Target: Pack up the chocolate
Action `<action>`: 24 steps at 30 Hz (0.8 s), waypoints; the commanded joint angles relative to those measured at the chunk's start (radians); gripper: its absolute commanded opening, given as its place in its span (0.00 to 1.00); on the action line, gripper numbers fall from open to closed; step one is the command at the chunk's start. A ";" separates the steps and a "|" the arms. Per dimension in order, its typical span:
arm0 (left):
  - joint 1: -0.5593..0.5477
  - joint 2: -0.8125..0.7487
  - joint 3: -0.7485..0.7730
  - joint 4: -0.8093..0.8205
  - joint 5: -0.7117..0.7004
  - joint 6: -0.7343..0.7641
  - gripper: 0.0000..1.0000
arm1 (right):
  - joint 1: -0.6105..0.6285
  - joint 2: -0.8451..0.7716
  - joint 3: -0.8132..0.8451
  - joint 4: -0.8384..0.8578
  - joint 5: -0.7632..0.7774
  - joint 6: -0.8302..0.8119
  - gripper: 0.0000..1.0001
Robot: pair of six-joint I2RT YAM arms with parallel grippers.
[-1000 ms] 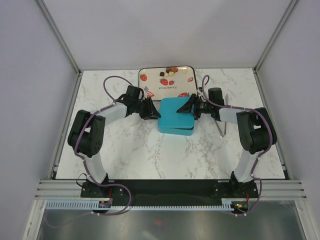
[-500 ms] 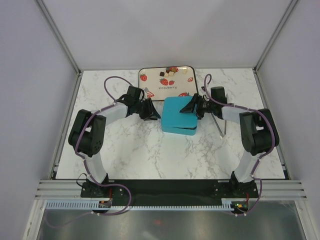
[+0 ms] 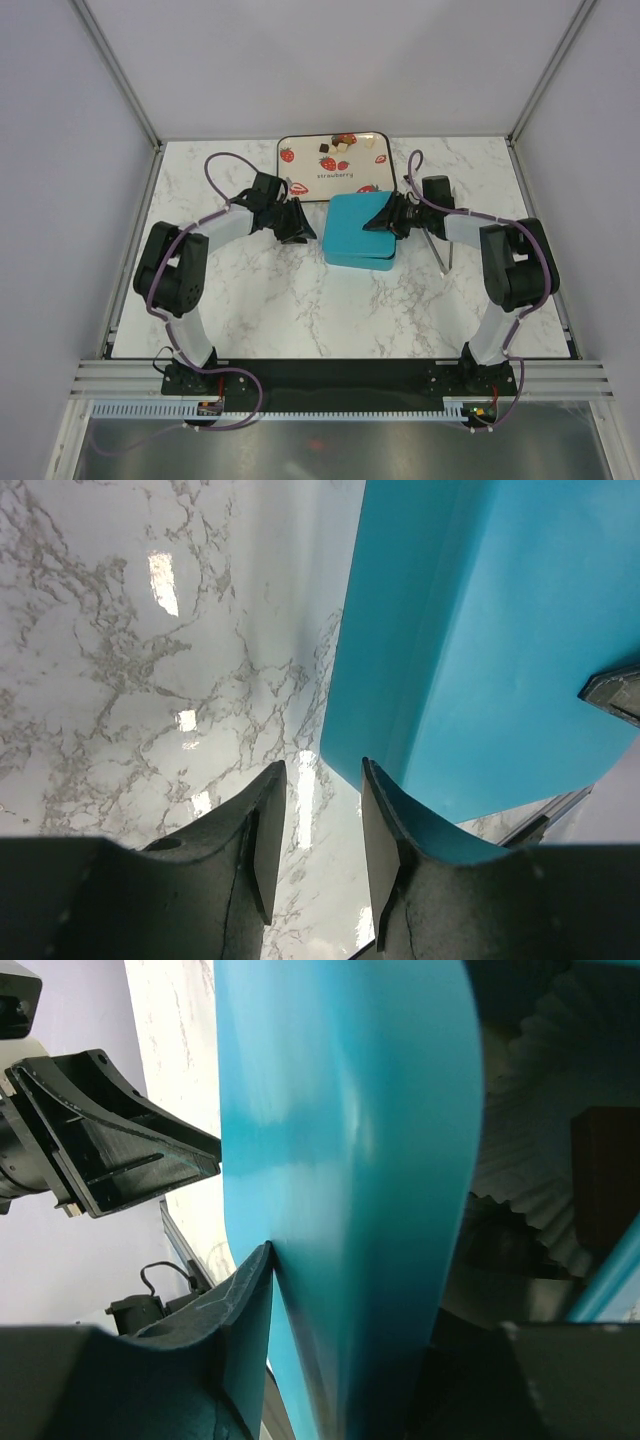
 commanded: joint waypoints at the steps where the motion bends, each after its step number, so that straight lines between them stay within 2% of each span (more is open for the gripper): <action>1: -0.003 -0.048 0.031 0.001 -0.018 0.013 0.44 | -0.008 -0.025 -0.039 -0.020 0.058 -0.086 0.39; 8: -0.001 -0.131 -0.025 -0.009 -0.095 -0.007 0.44 | 0.010 -0.014 -0.087 0.054 0.028 -0.057 0.31; 24: 0.012 -0.273 -0.111 -0.084 -0.202 0.008 0.45 | 0.214 0.022 -0.098 0.219 0.022 0.074 0.28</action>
